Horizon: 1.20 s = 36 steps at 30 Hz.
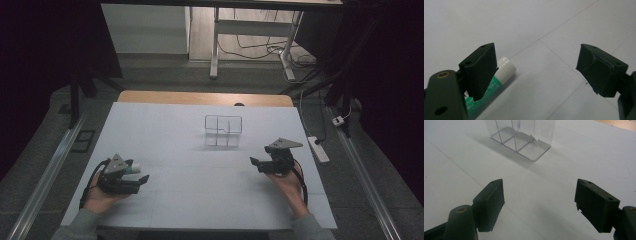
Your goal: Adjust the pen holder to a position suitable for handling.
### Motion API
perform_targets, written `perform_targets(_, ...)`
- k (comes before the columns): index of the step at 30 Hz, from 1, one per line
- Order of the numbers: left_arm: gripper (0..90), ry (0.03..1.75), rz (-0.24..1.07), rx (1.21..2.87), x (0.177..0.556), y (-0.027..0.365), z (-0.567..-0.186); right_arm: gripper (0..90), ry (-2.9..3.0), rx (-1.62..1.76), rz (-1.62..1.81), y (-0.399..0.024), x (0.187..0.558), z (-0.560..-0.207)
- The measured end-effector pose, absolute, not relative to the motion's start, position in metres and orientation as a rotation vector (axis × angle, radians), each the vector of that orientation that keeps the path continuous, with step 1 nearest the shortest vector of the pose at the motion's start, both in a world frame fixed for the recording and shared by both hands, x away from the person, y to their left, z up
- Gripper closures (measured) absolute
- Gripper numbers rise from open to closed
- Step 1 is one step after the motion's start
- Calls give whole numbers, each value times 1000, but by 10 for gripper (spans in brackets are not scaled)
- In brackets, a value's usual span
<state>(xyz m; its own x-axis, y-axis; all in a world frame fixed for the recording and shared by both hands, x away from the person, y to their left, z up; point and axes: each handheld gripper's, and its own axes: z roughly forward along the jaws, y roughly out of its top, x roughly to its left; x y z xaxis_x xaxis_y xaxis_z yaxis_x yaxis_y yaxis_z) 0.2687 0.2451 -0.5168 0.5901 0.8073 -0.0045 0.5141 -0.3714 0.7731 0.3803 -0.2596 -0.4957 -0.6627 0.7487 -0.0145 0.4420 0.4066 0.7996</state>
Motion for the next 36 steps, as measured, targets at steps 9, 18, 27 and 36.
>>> perform_targets(9,168,1043,482,2065,269,244,-518,347,2280,1075,1123,-257,400,-496)
perform_targets(18,168,1041,477,2070,269,244,-519,442,2282,1110,1102,-253,418,-496)
perform_targets(27,169,1035,471,2079,269,243,-520,635,2296,1114,1106,-243,430,-499)
perform_targets(36,174,1039,478,2073,269,243,-520,890,2303,1076,1122,-232,439,-500)
